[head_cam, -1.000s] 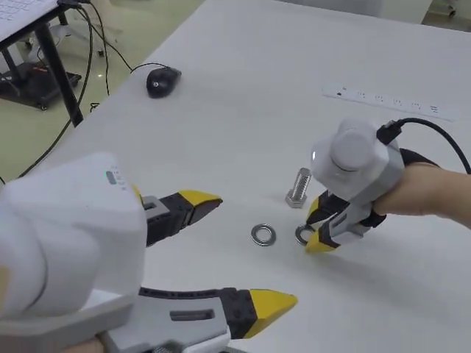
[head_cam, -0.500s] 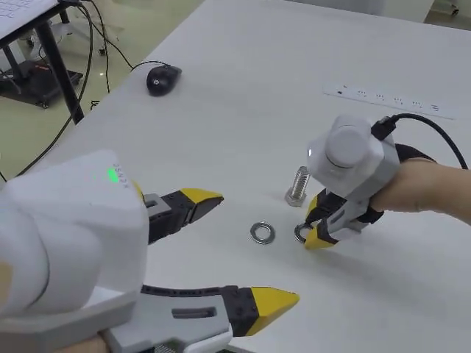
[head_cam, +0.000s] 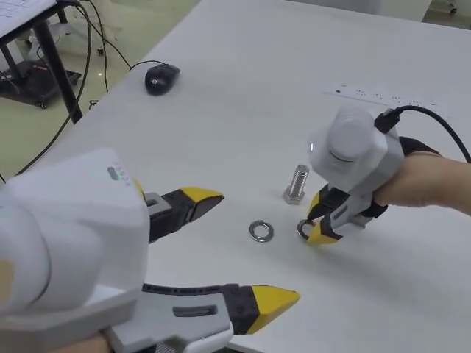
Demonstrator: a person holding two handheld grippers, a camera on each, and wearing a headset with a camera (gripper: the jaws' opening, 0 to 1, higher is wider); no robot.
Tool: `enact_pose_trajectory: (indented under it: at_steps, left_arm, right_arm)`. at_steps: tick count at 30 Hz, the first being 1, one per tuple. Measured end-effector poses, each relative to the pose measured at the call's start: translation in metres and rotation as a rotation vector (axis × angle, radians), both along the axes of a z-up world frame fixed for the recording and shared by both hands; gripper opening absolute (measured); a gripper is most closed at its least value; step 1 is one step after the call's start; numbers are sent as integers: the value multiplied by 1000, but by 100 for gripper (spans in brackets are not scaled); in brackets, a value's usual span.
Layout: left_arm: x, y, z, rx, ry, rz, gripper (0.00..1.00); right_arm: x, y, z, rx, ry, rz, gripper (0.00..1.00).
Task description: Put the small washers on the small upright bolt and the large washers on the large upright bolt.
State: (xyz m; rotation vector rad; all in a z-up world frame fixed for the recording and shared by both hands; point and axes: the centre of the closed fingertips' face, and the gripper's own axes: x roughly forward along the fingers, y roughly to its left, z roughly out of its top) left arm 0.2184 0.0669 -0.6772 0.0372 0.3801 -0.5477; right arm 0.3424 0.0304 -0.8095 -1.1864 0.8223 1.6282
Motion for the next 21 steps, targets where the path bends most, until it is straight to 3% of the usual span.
enact_pose_trajectory:
  at_steps: [13,16,21]
  left_arm:
    - [1,-3,1,-1,-2,-17,69]
    - [2,-4,2,-1,-6,-19,69]
    - [5,-3,3,-3,-9,-17,69]
  right_arm:
    - [27,2,36,44,-57,-22,22]
    - [34,9,49,62,-81,-21,22]
    - [41,19,59,75,-102,-10,22]
